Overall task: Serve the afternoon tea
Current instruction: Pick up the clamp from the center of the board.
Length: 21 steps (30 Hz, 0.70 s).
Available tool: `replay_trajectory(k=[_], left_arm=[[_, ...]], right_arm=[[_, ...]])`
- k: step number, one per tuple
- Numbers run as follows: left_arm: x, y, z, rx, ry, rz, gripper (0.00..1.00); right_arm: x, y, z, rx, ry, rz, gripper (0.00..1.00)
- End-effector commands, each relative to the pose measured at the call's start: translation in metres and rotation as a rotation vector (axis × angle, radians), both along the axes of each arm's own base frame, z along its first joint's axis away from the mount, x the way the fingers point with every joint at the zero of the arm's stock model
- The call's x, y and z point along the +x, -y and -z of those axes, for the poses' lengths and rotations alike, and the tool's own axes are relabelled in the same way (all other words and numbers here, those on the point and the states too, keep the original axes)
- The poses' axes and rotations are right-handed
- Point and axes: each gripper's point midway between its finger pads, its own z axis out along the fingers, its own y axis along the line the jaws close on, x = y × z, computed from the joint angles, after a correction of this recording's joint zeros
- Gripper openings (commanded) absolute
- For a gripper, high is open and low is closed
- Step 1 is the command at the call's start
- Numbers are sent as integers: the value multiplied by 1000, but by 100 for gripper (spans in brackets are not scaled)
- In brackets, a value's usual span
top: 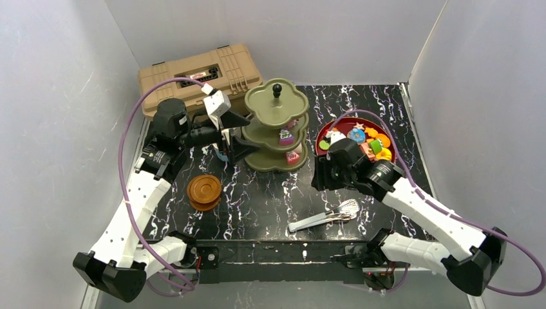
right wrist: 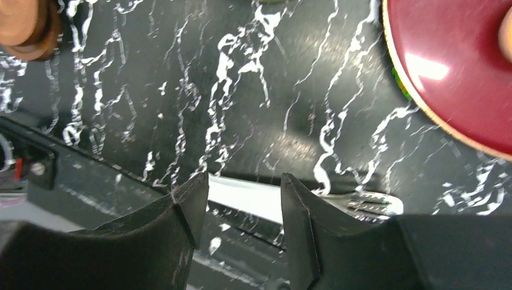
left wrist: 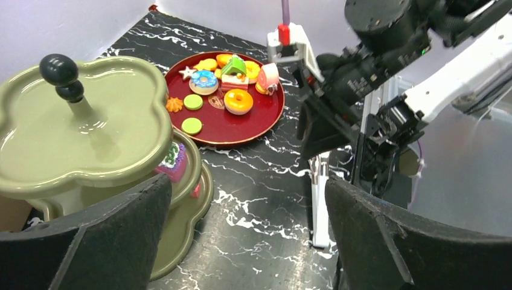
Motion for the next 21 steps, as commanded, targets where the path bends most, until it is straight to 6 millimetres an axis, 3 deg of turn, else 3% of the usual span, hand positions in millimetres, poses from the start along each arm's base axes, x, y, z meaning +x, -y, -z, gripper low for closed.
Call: replay_trajectory(k=[1,7,14,18,21], left_arm=[[-18,4,26,93,57,127,97],[-37,15,68,240,104,221,97],[-40,14,86,300,141,255,97],[-42,15,82,288,144,268,98],[-42,16,82,283,142,269,98]], right_arm=[[-48,8,7,97,-201,89,57],[-81,18,39,125,-340,140,58],[-100,18,69,171,-423,165,58],[-94,19,83,172,-404,199,58],[-67,15,83,200,-289,252,61]])
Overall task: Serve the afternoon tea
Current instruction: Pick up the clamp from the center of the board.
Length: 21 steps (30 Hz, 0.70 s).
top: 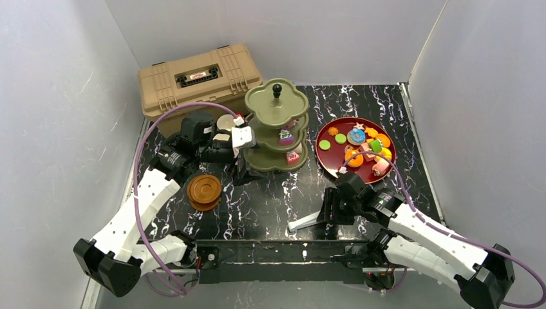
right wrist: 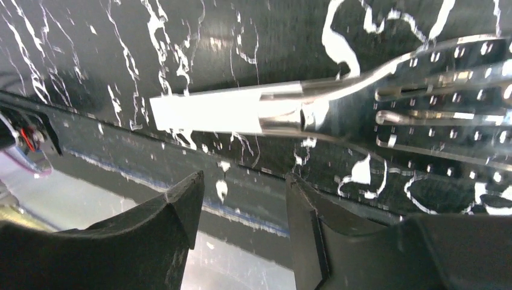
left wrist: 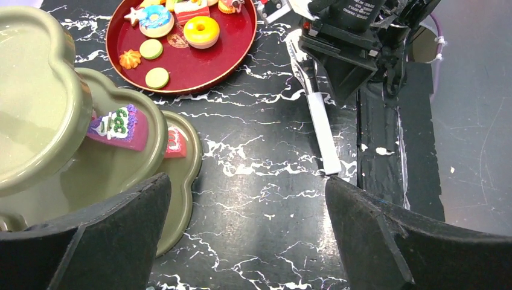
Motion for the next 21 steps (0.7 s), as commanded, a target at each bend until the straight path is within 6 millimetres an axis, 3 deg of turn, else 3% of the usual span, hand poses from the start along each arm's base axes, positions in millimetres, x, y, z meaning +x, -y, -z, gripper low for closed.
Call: replay_trajectory(k=[1,5,11,15,21], left_arm=[[-5,0,-1,-2,13,26,99],[-5,-1,-4,-6,24,19,99],[-7,-3,-6,-5,53,20,99],[-7,-4,-4,-3,44,20,99],[-9,-4,-7,-10,45,20,99]], right_arm=[[43,-17,-10,69,177,103,62],[69,-33,-9,90,241,135,63],[80,-36,9,-2,212,142,53],[94,-37,5,-17,268,166,49],[101,-62,11,-98,253,66,49]])
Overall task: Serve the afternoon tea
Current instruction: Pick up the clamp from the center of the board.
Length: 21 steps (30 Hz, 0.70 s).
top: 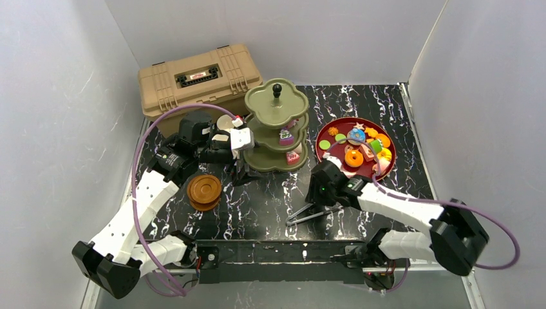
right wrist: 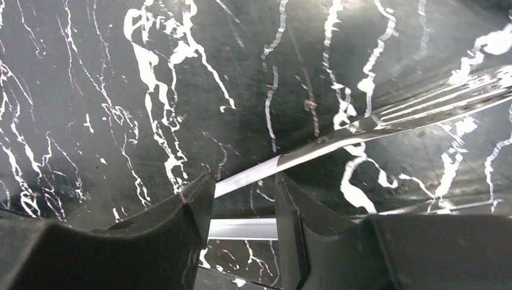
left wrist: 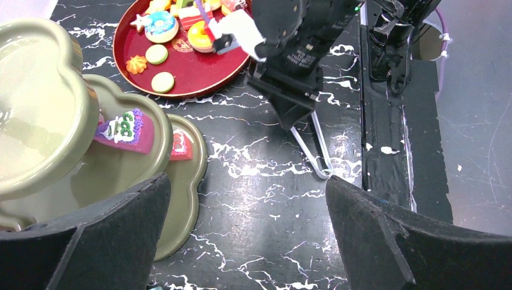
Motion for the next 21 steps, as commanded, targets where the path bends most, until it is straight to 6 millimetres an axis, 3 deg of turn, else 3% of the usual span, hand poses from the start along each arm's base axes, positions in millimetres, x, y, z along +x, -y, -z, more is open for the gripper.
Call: replay_trajectory(k=[1,10,21], left_arm=[[-8,-3,-4,-8,13,10,99],[-9,-5,-7,-11,28,2,99],[-13,-7,-9,-11,13,-8,99]], right_arm=[[18,-31,-13,-30,58,-69,50],[12,-43,-11,-145,62,-95,53],[-10,-57,17,-289,50,-160,54]])
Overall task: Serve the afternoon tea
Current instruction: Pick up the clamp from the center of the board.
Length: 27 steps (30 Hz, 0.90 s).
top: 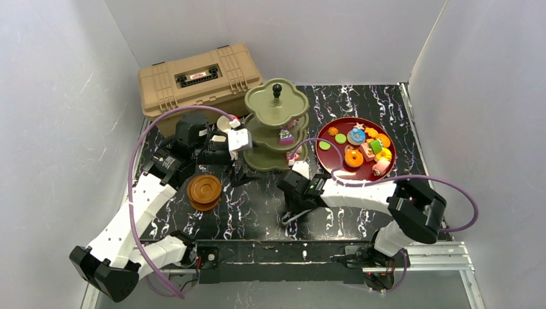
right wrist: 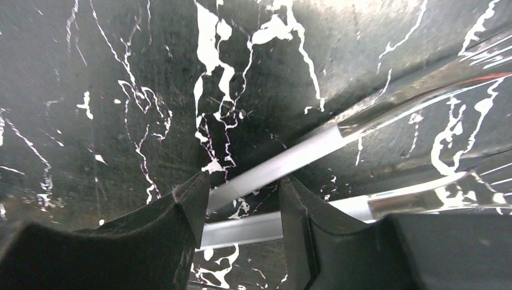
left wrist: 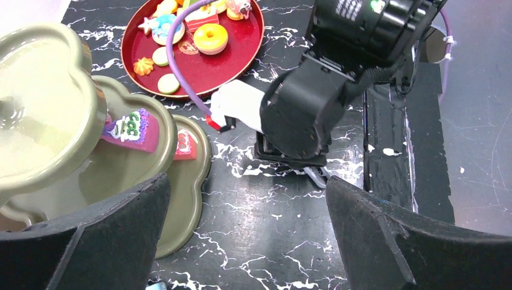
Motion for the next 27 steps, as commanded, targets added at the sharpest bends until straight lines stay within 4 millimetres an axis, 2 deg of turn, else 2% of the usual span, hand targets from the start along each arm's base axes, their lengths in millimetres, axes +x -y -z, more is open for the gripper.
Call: replay_trajectory(k=[1,7,8,11,13,16,19,24,27], left_arm=[[-10,-4,-3,-4,-5,7,99],[-11,-4,-7,-8,-2,6,99],[-11,-4,-7,-9,1,5,99],[-12,-5,-9,-9,-2,2,99],[-14,-6,-9,-9,-2,6,99],[-19,-6,-7,-9,-2,26,99],[-27,-6,-4,-14,-14,60,99],[-44,-4,3,-31,-23,162,99],[-49,-2,11,-26,-21,206,99]], right_arm=[[0,2,0,-64,43,22,53],[5,-6,8,-83,51,5,51],[6,-7,9,-88,51,0,48],[10,-11,5,-98,65,-35,17],[9,-11,-1,-90,87,-65,3],[4,-13,-19,-30,112,-138,1],[-9,-17,-45,75,121,-245,1],[-30,8,-75,100,94,-285,1],[-47,15,-94,166,72,-339,1]])
